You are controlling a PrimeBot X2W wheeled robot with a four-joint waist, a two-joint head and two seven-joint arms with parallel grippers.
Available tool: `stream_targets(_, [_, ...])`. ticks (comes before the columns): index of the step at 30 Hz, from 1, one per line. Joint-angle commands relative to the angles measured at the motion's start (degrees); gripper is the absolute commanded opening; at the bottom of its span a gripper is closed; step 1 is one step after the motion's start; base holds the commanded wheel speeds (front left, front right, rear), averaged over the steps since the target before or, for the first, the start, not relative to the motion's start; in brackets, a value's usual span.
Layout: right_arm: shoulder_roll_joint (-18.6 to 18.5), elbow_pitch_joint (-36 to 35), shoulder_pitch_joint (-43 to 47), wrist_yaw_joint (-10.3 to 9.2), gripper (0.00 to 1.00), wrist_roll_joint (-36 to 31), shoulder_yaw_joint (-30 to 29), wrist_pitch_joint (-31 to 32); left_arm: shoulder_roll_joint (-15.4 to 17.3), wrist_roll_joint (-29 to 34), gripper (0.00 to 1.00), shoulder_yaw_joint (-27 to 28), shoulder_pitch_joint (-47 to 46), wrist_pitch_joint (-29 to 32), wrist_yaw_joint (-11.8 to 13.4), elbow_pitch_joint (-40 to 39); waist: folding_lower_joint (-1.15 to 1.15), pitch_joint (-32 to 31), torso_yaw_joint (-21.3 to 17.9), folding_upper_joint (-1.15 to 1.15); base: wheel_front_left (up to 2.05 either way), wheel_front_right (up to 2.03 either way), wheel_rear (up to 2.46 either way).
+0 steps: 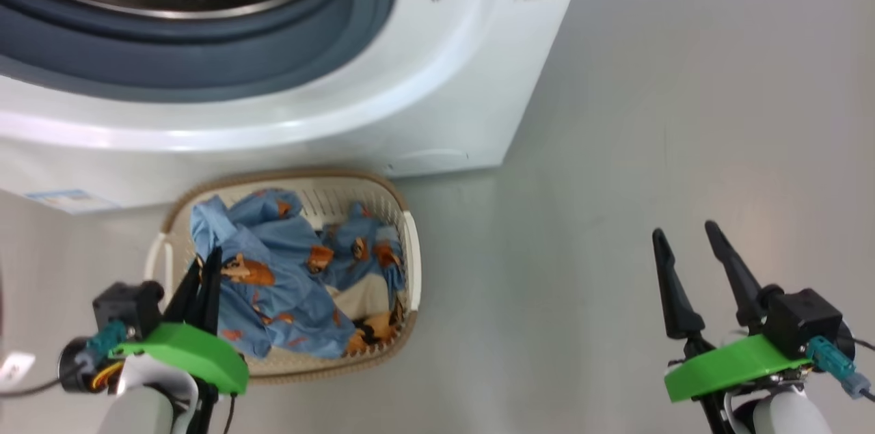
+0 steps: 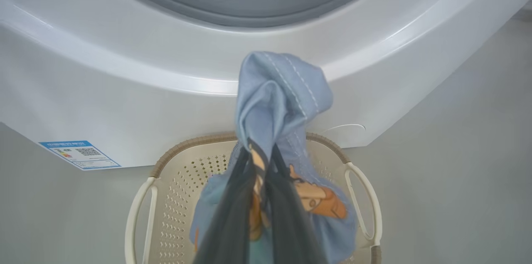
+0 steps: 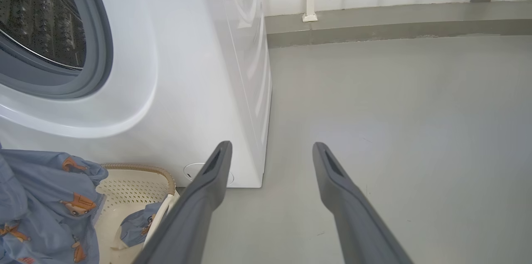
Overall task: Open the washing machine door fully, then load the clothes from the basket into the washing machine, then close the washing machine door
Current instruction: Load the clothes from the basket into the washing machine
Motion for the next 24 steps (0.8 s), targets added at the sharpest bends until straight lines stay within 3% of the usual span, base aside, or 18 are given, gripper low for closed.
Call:
stream_targets(1, [-0.1,-0.9,1.2,0.09,1.0,-1.1,1.2,-0.3,1.3,0.9,0.0,2.4,1.5,-0.8,0.2,-2.3,0.0,-6.8,2.5,0.0,0.0,0.0,0.0])
stream_targets(12, [-0.1,0.5,4.7,0.09,1.0,-0.9,1.1,-0.3,-1.0,4.2,0.0,7.3,10.5,-0.8,0.6,-16.0,0.0,-16.2,3.4,0.0,0.0,0.0,0.0])
stream_targets(24, [-0.1,0.4,6.6,0.09,1.0,-0.9,0.6,-0.3,-1.8,6.3,0.0,9.6,16.5,-0.8,0.9,-25.8,0.0,-21.5,3.3,0.0,0.0,0.0,0.0])
